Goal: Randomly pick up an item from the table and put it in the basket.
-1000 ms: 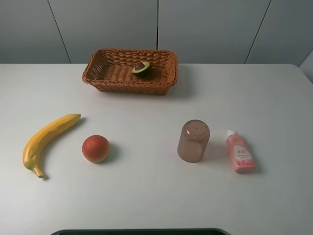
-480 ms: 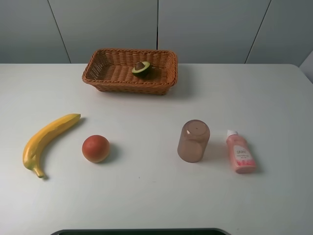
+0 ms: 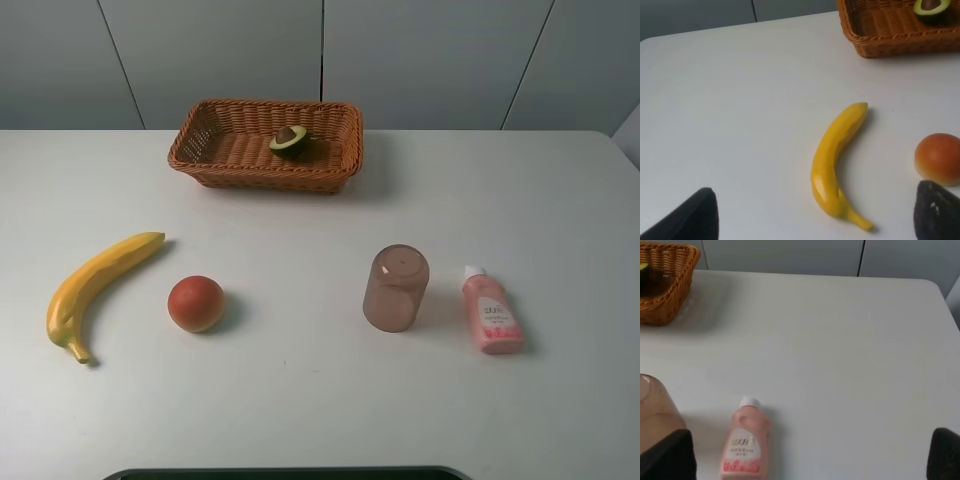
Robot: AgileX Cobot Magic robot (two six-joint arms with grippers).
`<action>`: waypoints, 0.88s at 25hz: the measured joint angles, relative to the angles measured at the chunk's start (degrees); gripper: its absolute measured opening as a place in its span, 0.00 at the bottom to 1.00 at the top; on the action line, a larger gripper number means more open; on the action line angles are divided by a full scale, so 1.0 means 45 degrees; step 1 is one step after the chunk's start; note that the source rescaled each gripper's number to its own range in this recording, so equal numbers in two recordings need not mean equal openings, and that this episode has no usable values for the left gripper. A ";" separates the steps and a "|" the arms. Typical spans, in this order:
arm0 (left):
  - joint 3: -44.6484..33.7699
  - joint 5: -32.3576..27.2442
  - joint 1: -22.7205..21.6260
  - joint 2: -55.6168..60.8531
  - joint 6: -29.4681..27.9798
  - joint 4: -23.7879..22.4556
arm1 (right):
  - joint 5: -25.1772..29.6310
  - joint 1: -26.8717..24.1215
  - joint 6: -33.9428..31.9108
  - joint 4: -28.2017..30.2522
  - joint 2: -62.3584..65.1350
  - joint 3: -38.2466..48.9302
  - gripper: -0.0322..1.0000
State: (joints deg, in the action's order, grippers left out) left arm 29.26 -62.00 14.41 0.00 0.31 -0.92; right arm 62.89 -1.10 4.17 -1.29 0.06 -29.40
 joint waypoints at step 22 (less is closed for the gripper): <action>0.0000 0.0000 0.0000 0.0000 -0.0070 0.0000 | 0.0000 0.0000 -0.0642 -0.0567 0.0000 0.0000 1.00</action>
State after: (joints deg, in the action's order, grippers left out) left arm 29.26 -62.00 14.41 0.00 0.00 -0.92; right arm 62.89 -1.10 1.28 -3.85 0.06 -29.40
